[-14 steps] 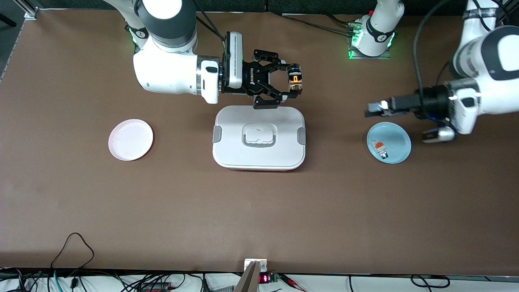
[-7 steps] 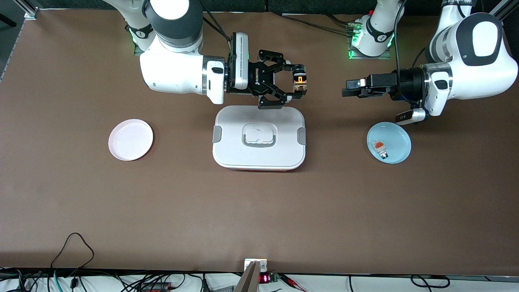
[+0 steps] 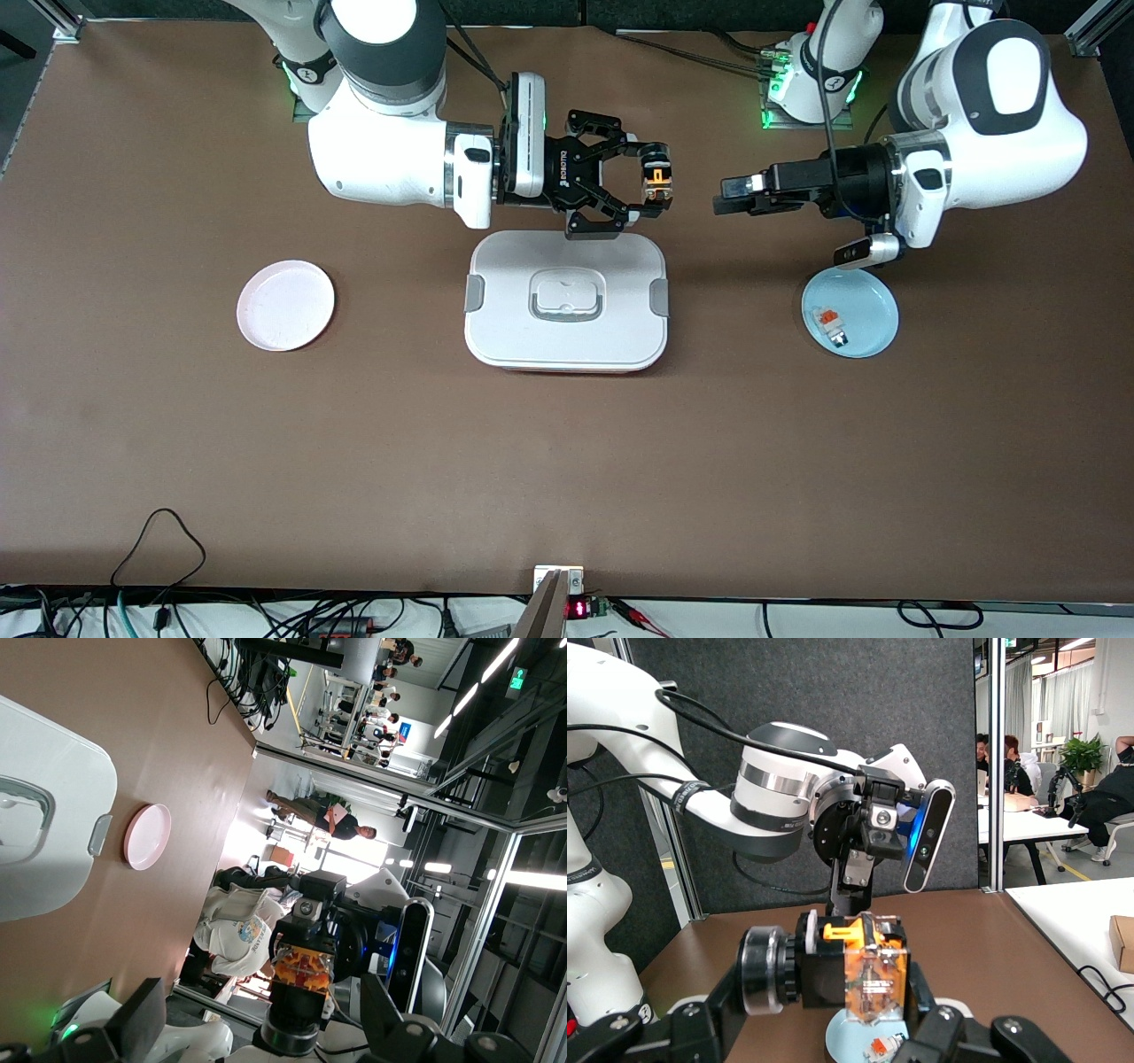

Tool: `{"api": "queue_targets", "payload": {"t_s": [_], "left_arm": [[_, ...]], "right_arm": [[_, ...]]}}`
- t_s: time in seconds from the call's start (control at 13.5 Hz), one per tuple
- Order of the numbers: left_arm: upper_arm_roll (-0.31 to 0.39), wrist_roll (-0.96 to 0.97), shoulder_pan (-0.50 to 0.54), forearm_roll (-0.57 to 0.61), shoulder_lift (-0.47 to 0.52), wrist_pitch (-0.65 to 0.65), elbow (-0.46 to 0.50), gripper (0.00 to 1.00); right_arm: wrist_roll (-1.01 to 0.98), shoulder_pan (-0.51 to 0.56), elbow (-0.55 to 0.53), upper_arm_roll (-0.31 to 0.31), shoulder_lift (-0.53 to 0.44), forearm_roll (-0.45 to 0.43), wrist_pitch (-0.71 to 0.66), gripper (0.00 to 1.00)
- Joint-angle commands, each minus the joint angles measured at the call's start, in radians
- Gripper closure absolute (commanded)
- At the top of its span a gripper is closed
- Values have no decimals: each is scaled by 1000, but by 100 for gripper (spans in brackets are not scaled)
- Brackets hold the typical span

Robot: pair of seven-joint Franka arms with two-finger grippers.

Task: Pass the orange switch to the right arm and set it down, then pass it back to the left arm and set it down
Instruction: 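Move the open left gripper onto the switch held by the right gripper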

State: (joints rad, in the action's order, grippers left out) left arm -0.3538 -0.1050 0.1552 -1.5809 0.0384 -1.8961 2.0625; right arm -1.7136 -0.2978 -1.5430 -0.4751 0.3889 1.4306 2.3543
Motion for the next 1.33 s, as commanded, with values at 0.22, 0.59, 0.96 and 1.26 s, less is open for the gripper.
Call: {"api": "queue_targets", "payload": {"t_s": [0.22, 0.59, 0.96, 1.26], "left_arm": [[-63, 54, 9, -74, 37, -101, 11, 4], [-120, 130, 12, -71, 38, -179, -28, 5], [-163, 143, 12, -71, 40, -279, -33, 8], [-209, 151, 12, -74, 40, -360, -47, 14]], "right_arm": [[23, -7, 61, 1, 22, 14, 23, 81], [9, -6, 64, 4, 38, 14, 23, 81], [15, -6, 66, 6, 38, 18, 25, 81], [17, -4, 66, 6, 38, 18, 25, 81]]}}
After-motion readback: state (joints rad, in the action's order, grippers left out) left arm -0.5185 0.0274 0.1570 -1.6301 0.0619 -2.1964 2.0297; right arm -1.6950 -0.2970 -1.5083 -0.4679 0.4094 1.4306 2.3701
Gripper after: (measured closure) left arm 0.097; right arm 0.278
